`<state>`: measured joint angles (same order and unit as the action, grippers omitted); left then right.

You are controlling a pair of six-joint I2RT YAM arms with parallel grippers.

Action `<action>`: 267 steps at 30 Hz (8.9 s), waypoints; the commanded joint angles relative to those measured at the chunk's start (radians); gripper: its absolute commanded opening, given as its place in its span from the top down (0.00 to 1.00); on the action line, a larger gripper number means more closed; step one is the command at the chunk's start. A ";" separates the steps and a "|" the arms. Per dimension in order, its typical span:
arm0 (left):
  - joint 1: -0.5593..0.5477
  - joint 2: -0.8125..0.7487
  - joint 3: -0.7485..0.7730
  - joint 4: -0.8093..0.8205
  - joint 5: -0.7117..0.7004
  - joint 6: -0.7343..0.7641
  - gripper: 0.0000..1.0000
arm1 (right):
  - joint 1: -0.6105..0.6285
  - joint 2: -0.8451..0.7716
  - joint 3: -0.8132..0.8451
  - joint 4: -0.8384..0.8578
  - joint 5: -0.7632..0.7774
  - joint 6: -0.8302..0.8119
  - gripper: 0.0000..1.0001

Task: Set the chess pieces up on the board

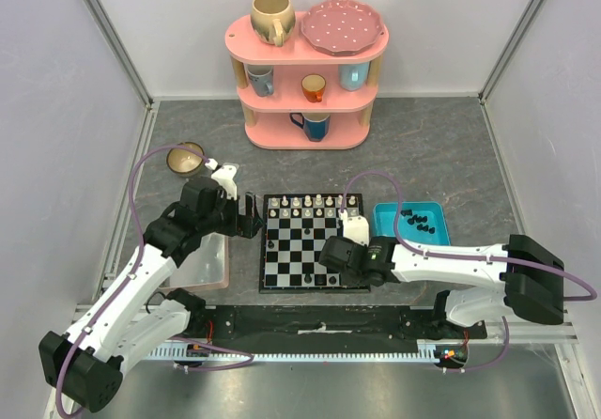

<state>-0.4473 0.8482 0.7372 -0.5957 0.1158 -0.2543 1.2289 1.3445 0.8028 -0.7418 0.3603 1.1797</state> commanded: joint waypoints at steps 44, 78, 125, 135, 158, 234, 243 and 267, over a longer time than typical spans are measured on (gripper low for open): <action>-0.005 -0.005 0.007 0.031 0.038 0.020 0.11 | 0.007 0.018 0.012 0.019 0.045 0.024 0.77; -0.007 -0.003 0.004 0.033 0.053 0.021 0.11 | -0.477 -0.272 0.104 -0.108 0.167 -0.352 0.65; -0.016 0.018 0.005 0.034 0.064 0.023 0.11 | -1.175 -0.011 -0.109 0.283 -0.253 -0.647 0.77; -0.016 0.018 0.005 0.034 0.064 0.024 0.11 | -1.174 -0.019 -0.116 0.269 -0.262 -0.652 0.74; -0.016 0.018 0.004 0.036 0.068 0.024 0.11 | -1.094 -0.248 -0.011 0.046 -0.317 -0.628 1.00; -0.016 0.031 0.004 0.039 0.074 0.029 0.11 | -0.255 -0.021 0.048 0.024 -0.052 -0.236 0.61; -0.016 0.029 0.002 0.037 0.076 0.029 0.11 | -0.433 -0.015 0.182 0.028 -0.096 -0.386 0.57; -0.016 0.032 0.004 0.039 0.082 0.029 0.11 | -0.559 0.173 0.176 0.190 -0.192 -0.474 0.59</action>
<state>-0.4587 0.8791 0.7372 -0.5888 0.1684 -0.2539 0.6754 1.4940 0.9657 -0.5861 0.1772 0.7216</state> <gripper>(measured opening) 0.895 0.404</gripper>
